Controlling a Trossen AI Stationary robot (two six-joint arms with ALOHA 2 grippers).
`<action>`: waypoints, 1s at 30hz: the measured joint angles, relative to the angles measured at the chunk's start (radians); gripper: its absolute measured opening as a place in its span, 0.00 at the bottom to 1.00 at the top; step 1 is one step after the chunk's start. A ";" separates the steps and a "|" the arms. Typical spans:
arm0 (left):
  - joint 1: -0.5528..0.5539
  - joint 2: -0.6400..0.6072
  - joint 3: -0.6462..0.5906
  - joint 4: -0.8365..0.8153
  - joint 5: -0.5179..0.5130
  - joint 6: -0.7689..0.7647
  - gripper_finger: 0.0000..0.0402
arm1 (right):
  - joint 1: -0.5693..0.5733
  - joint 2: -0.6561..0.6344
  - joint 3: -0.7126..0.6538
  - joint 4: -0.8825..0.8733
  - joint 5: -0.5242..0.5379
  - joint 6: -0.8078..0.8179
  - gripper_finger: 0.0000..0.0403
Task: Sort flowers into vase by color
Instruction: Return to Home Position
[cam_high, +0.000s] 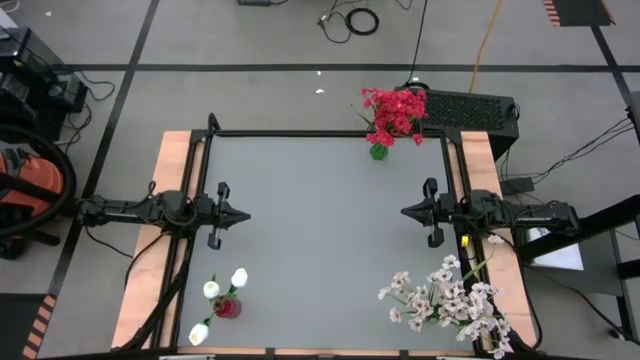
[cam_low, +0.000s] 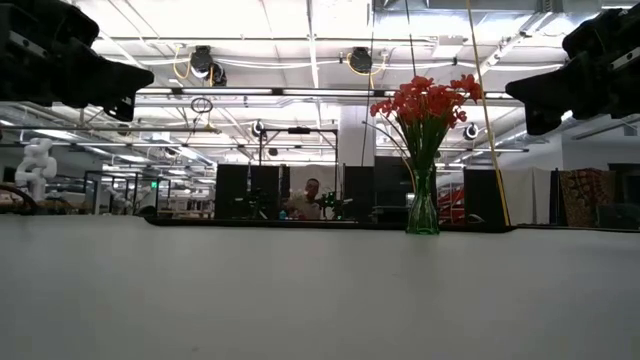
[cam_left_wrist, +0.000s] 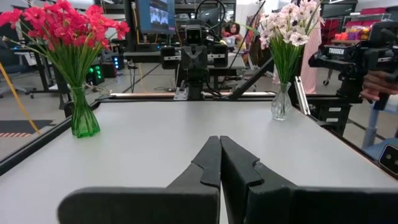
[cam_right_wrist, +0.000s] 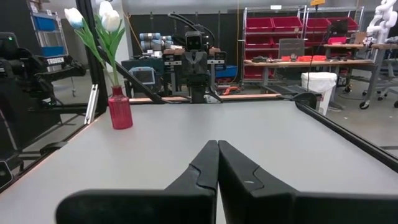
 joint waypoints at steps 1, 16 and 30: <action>0.000 0.000 0.000 0.000 0.000 0.000 0.00 | 0.000 0.000 0.000 0.000 0.000 0.000 0.00; 0.000 0.000 0.000 0.000 0.000 0.000 0.00 | 0.000 0.000 0.000 -0.011 -0.006 0.000 0.00; 0.000 0.000 0.000 0.000 -0.001 0.000 0.00 | 0.000 0.000 0.000 -0.013 -0.002 0.000 0.00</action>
